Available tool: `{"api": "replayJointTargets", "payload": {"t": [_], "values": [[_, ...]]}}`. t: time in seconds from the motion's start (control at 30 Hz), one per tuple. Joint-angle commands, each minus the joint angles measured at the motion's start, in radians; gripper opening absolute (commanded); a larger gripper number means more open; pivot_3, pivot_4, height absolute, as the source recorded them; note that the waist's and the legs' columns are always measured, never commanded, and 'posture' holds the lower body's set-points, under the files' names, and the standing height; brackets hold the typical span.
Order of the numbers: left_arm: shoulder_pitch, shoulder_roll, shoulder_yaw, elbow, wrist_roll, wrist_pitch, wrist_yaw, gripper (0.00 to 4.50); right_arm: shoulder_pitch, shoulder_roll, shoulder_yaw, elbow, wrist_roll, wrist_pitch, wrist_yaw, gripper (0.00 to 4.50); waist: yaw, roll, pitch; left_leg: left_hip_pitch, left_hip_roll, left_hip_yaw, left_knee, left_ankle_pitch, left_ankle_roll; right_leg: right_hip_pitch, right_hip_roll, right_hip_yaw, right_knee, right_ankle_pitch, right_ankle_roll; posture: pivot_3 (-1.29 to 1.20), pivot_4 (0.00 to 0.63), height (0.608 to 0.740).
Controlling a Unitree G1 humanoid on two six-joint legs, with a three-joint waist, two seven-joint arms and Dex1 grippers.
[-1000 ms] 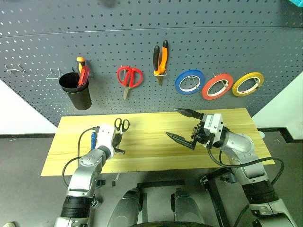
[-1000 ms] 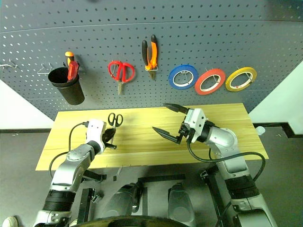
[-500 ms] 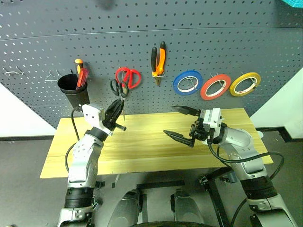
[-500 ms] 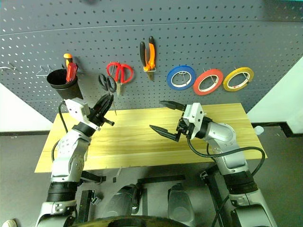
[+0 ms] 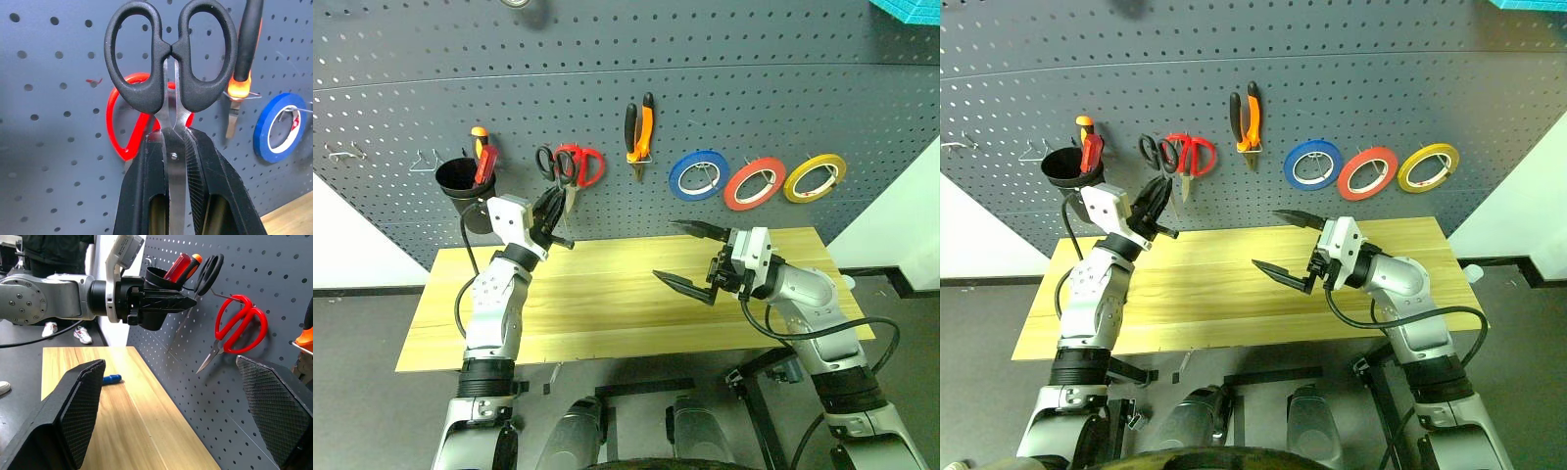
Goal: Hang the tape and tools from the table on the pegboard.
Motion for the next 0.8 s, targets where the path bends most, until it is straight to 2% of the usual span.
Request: {"api": "replayJointTargets", "payload": {"t": [0.03,0.33,0.8], "values": [[0.010,0.002,0.017,-0.032,-0.017,-0.030,0.003,0.18,0.002,-0.003,-0.026,-0.012,-0.004,-0.022,-0.003,4.50,-0.002,0.000,-0.001,0.000,0.000,0.000,0.000,0.000,0.000,0.000,0.000,0.000,0.000,0.000,0.000,-0.12,0.069,0.740],[0.041,0.022,0.029,-0.028,-0.001,-0.025,0.027,0.18,-0.002,-0.001,-0.025,-0.004,-0.012,-0.026,0.001,4.50,-0.019,0.000,-0.002,0.000,0.000,0.000,0.004,0.000,0.000,0.002,0.000,0.000,0.000,0.001,0.001,-0.12,0.068,0.740],[-0.035,0.039,-0.014,0.099,0.081,-0.026,0.063,0.18,0.009,-0.001,-0.024,-0.015,-0.018,-0.028,-0.010,4.50,-0.018,0.000,-0.007,0.000,0.000,-0.001,0.008,0.000,0.001,0.002,0.001,0.000,0.002,0.002,0.002,-0.13,0.064,0.740]]}}
